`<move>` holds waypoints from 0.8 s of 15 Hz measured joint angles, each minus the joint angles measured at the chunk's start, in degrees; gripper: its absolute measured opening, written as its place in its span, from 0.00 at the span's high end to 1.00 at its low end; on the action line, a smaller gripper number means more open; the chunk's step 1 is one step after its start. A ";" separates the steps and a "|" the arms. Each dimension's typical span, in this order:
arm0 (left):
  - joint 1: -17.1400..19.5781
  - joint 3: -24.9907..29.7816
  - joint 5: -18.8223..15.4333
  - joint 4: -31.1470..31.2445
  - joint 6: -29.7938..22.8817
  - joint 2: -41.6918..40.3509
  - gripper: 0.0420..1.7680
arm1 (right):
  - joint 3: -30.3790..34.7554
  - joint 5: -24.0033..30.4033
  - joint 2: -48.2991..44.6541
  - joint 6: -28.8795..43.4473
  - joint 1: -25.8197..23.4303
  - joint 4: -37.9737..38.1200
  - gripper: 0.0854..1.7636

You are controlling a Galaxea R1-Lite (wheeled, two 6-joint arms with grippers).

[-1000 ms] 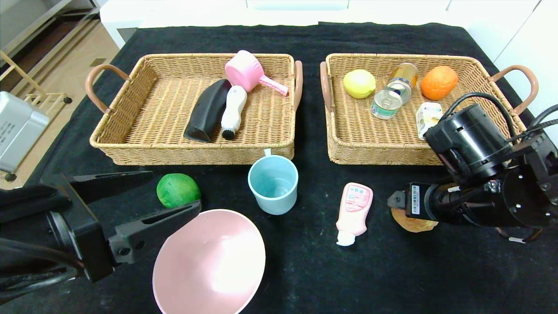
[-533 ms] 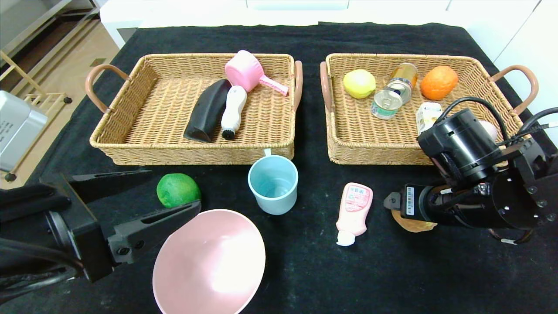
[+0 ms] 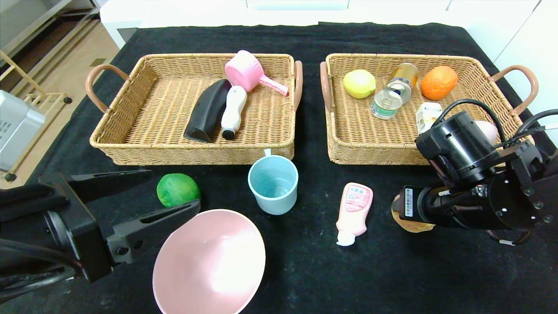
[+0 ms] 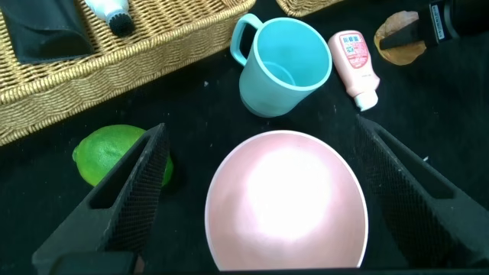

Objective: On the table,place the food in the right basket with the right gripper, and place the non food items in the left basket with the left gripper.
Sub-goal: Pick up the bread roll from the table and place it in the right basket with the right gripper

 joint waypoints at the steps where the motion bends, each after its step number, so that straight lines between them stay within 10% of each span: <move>1: 0.00 0.00 0.00 0.00 0.00 -0.01 0.03 | 0.00 0.01 0.02 -0.02 0.00 0.02 0.50; 12: 0.01 0.11 0.00 0.01 0.00 -0.04 0.03 | 0.45 0.01 0.24 -0.13 0.17 0.13 0.56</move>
